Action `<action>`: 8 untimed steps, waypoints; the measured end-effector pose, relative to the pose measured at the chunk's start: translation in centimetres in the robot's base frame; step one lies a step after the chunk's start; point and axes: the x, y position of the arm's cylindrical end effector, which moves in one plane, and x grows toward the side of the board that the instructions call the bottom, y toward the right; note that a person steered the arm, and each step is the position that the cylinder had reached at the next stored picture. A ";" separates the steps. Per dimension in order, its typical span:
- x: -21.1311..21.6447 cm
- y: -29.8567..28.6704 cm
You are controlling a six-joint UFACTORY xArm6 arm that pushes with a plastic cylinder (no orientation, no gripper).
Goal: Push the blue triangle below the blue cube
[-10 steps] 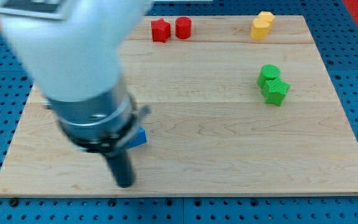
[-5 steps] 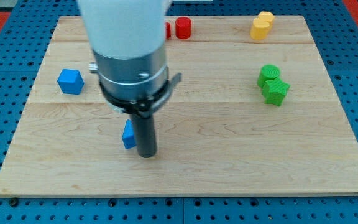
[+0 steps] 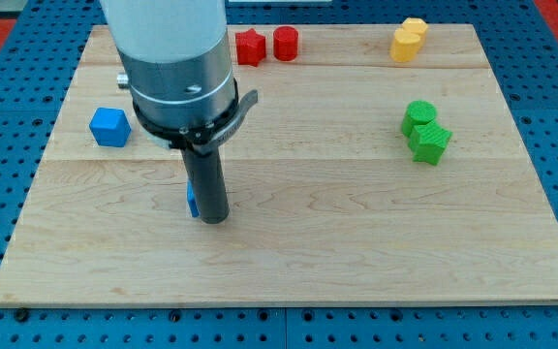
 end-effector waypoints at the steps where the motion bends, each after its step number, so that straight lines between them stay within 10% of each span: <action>1: -0.1 0.0; 8: -7.2 -6.9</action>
